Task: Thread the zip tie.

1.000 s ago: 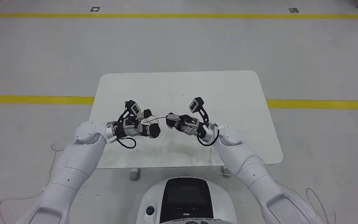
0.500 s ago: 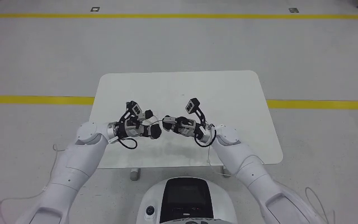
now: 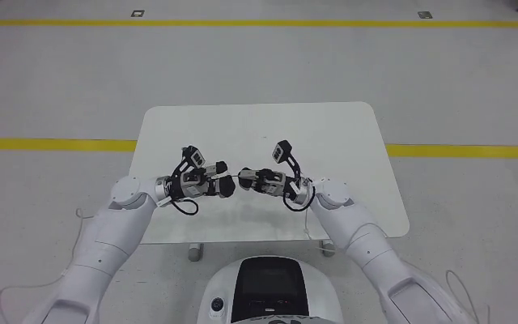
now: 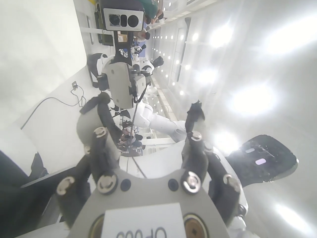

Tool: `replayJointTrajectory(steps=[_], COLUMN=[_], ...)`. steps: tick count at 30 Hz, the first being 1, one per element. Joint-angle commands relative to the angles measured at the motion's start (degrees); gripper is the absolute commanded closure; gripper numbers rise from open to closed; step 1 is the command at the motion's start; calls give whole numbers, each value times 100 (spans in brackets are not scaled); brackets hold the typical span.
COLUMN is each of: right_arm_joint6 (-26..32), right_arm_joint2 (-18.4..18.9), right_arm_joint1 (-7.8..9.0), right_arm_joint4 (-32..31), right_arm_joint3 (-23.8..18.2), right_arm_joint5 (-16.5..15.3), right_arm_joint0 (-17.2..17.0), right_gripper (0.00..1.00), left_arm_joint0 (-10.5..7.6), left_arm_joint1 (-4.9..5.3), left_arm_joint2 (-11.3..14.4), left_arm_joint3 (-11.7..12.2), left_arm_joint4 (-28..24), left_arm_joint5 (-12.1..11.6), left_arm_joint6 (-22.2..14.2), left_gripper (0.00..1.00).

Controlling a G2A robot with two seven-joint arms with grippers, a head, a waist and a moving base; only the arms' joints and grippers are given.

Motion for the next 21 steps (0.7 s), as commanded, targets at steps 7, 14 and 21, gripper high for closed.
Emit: replayJointTrajectory(steps=[7, 14, 21], right_arm_joint6=[41, 68, 59], right_arm_joint2=[25, -25, -100], right_arm_joint1=[41, 47, 34], right_arm_joint4=[-64, -76, -55], right_arm_joint3=[-106, -116, -95], right_arm_joint5=[58, 96, 87], right_arm_joint0=[-55, -61, -42], right_gripper=[100, 100, 100], left_arm_joint0=[-50, -72, -63], left_arm_joint1=[2, 14, 22], left_arm_joint2=[59, 70, 100], left_arm_joint3=[60, 83, 57], left_arm_joint4=[64, 100, 133], left_arm_joint5=[8, -3, -10], left_arm_joint6=[36, 48, 85], left_gripper=[66, 73, 74])
